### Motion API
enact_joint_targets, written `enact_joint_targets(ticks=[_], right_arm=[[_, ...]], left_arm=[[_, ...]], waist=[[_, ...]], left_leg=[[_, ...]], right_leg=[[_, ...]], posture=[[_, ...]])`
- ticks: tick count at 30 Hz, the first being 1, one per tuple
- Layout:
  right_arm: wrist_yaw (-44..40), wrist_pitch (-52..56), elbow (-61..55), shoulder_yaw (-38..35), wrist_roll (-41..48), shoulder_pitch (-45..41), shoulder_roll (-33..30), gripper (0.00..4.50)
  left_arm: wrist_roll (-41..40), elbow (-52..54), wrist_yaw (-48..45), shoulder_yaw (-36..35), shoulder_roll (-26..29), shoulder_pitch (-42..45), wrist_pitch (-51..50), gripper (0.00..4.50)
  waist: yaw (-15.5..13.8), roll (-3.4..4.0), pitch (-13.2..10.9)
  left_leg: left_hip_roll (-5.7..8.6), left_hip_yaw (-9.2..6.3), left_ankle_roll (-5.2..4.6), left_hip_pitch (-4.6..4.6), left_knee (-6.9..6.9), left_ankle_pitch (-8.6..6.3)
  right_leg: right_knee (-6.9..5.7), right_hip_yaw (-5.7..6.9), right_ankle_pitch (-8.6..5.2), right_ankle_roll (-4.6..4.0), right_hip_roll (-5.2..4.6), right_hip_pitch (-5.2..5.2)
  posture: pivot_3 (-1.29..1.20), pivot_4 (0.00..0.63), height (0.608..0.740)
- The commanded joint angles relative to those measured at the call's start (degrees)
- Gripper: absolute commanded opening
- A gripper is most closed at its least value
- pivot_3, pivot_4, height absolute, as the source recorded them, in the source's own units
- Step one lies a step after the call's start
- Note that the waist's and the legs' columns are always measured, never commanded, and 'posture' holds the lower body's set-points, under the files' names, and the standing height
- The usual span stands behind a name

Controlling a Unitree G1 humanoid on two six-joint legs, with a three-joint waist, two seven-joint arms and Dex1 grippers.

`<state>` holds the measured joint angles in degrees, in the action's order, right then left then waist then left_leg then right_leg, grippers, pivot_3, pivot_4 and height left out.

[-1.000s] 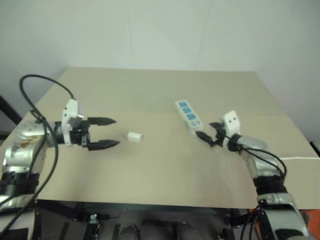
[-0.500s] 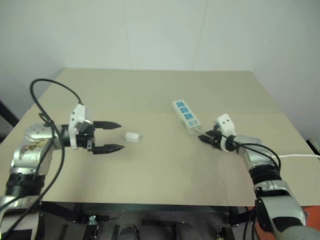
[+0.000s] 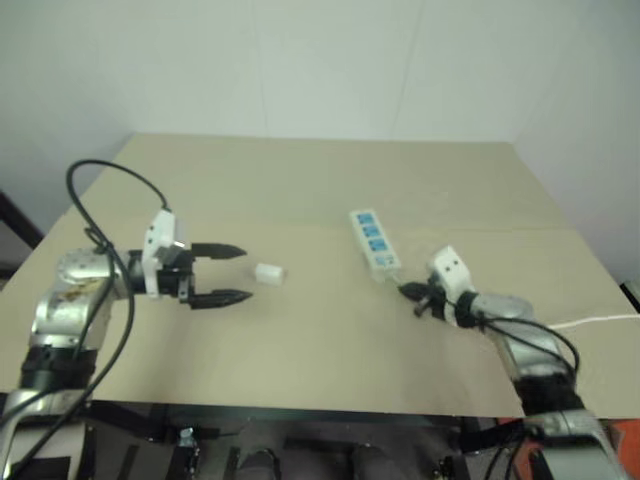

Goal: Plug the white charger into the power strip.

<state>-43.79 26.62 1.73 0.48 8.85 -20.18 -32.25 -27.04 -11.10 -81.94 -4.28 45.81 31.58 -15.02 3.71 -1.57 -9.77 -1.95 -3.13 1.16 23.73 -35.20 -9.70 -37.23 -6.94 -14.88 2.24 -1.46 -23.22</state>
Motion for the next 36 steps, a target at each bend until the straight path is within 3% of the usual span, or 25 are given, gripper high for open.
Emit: enact_joint_targets(ticks=[1,2,14,15,36], right_arm=[[3.4,3.6,-9.9,-3.2,2.0,3.2,0.3,0.02],[4.6,4.2,-10.9,-3.4,1.9,4.0,0.8,0.02],[16.0,5.6,-17.8,-6.5,4.8,8.3,9.3,4.27],[16.8,5.0,-17.9,-6.5,4.7,8.4,10.0,4.47],[17.6,-3.6,-3.9,-3.2,4.6,2.7,17.0,4.47]], left_arm=[[0.4,0.0,-0.3,-0.3,0.0,1.1,1.6,4.50],[0.5,-0.2,-0.4,-0.1,-0.1,1.1,1.8,4.50],[1.2,-1.6,-1.4,1.0,-0.9,2.7,2.2,4.50],[1.2,-1.7,-1.4,0.9,-0.9,2.7,2.3,4.50],[1.4,-0.5,-0.6,-0.1,-0.7,1.3,4.3,4.50]], waist=[[0.3,0.00,0.0],[0.4,0.00,0.0],[0.3,0.00,0.0],[0.3,0.00,0.0],[0.3,0.00,0.0]], left_leg=[[0.00,0.02,0.00,-0.01,-0.02,0.00],[-0.01,0.03,0.00,-0.04,-0.05,0.00],[-0.02,0.06,0.00,-0.16,-0.04,0.00],[-0.02,0.05,0.00,-0.17,-0.04,0.00],[-0.03,0.05,0.00,-0.20,-0.02,0.00]], right_leg=[[0.00,-0.02,-0.02,0.08,0.00,0.01],[0.00,-0.03,-0.07,0.19,0.01,0.02],[0.02,-0.09,-0.13,0.29,0.03,0.11],[0.00,-0.09,-0.13,0.30,0.04,0.10],[-0.01,-0.08,-0.12,0.29,0.05,0.10]], posture=[[0.00,0.150,0.740],[0.00,0.150,0.740],[0.00,0.150,0.740],[0.00,0.150,0.740],[0.00,0.150,0.740]])
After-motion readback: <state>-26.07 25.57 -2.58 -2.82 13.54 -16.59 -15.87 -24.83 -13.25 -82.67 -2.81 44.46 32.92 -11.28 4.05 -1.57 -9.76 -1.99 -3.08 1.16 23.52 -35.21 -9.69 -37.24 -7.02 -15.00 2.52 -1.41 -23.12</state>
